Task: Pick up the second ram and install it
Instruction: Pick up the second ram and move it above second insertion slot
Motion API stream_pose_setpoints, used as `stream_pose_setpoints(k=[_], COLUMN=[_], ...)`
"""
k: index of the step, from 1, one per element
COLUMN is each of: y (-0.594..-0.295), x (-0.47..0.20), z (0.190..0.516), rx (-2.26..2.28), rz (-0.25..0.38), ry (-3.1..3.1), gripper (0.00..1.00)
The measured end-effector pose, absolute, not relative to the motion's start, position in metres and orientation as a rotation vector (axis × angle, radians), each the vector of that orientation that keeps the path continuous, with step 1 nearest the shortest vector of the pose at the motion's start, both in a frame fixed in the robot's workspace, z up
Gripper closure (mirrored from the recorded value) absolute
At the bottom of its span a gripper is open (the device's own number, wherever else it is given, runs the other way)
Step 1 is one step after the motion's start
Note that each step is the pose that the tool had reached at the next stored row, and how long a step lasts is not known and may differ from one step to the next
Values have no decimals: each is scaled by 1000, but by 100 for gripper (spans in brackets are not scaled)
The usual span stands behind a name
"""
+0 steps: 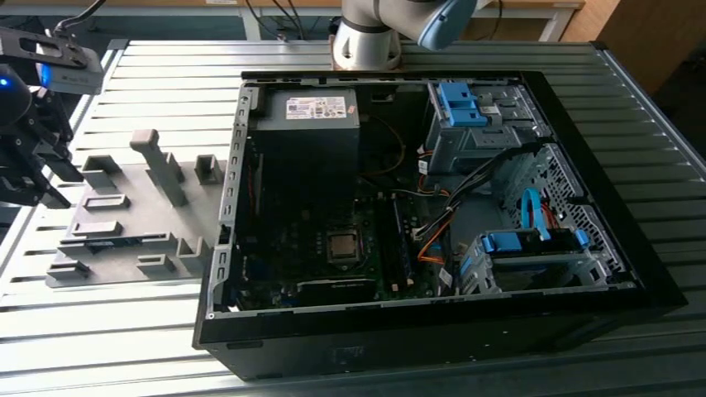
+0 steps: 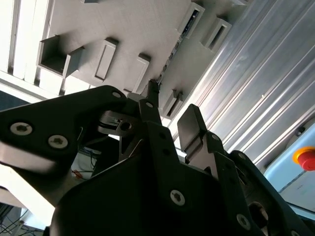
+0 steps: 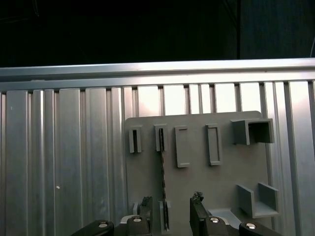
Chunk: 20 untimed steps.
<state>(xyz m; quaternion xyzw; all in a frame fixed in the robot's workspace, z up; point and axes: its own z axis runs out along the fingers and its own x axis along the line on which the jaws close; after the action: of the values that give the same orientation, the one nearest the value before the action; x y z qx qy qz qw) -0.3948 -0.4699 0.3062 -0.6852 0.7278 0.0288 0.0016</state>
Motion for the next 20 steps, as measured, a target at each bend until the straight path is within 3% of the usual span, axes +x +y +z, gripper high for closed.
stream_pose_setpoints(k=[20], y=[-472], x=[-396], z=[294], rx=[-2151], rz=[90], ry=[2283], gripper=[57])
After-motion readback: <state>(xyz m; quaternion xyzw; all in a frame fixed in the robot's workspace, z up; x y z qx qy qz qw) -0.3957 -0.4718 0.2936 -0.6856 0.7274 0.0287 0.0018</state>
